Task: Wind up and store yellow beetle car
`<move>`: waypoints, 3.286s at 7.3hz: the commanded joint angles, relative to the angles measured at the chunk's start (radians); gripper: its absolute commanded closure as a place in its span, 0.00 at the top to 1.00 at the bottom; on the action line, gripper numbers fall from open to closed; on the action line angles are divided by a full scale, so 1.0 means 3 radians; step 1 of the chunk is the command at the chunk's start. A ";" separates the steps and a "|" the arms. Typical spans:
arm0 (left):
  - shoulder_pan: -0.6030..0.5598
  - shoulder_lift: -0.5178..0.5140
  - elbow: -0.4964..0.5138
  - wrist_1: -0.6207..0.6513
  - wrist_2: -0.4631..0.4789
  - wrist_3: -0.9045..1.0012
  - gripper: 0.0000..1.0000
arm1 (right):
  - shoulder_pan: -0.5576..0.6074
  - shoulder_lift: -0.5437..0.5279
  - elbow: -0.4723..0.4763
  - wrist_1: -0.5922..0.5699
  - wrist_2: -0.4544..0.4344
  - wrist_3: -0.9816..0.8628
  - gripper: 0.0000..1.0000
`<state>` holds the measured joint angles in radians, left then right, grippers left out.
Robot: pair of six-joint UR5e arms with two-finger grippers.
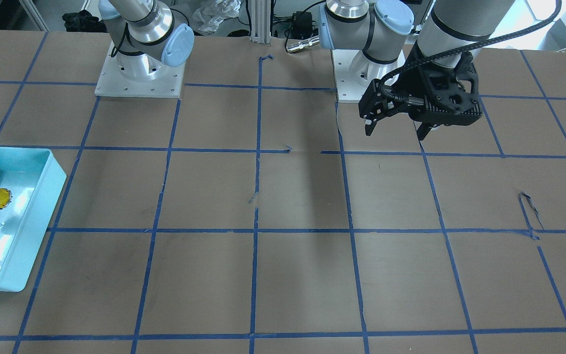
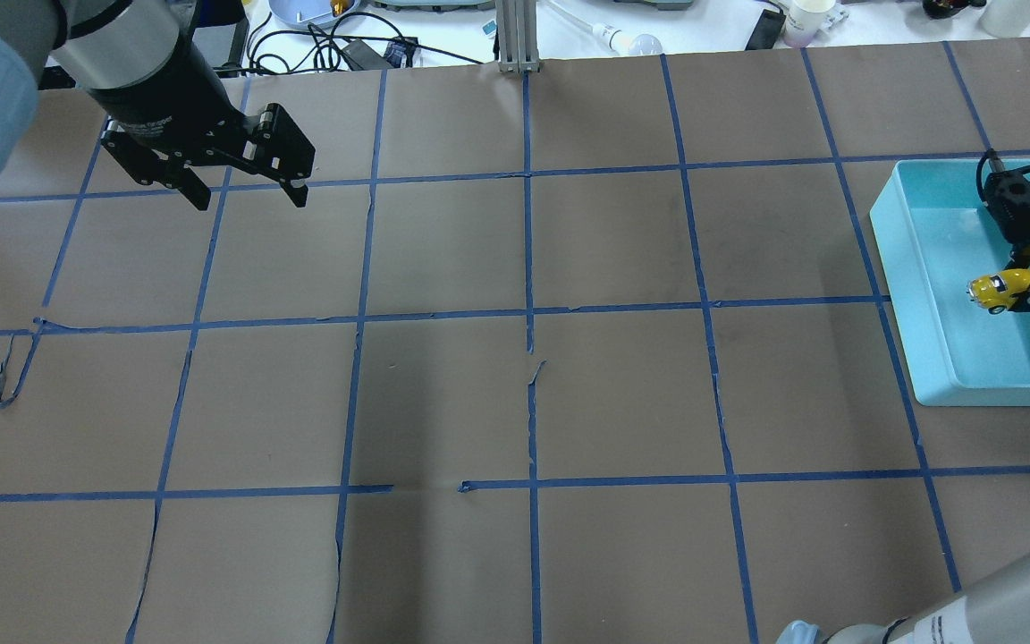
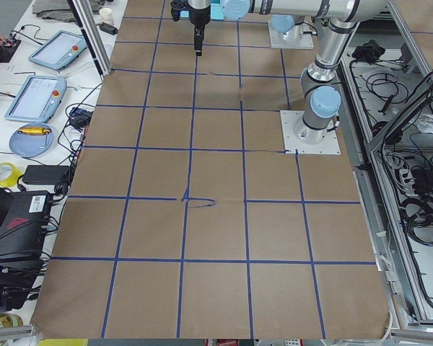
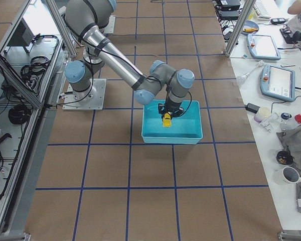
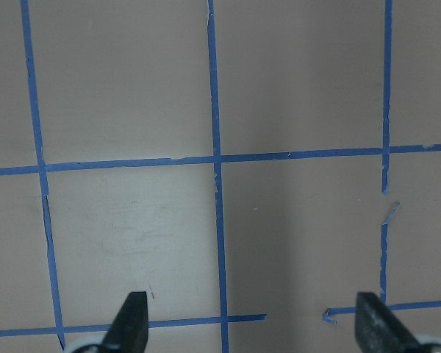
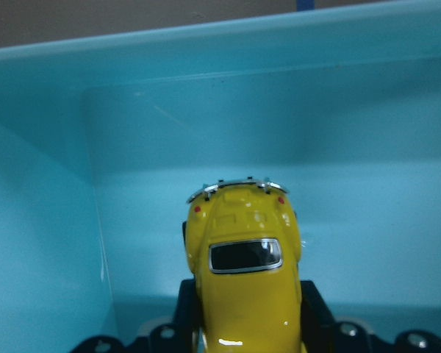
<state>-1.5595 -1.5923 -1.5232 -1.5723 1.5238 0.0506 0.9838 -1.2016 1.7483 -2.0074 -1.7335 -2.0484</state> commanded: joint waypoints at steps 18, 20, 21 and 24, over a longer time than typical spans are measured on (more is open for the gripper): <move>-0.0007 0.0010 0.0020 0.0000 -0.0017 0.0005 1.00 | 0.1551 -0.1502 -0.0361 0.1388 0.0629 0.6333 1.00; -0.0002 0.0010 0.0031 0.0000 -0.0017 0.0005 1.00 | 0.1813 -0.1532 -0.0392 0.1389 0.0639 0.6643 1.00; -0.0007 0.0010 0.0026 0.0000 -0.0017 0.0005 1.00 | 0.1894 -0.1568 -0.0412 0.1404 0.0614 0.6649 1.00; 0.0013 0.0010 0.0031 0.0000 -0.0012 0.0005 1.00 | 0.2099 -0.1538 -0.0413 0.1475 0.0578 0.7041 1.00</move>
<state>-1.5581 -1.5892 -1.5148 -1.5723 1.5189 0.0522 1.5905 -1.6670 1.6251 -1.5753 -1.5522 -0.0037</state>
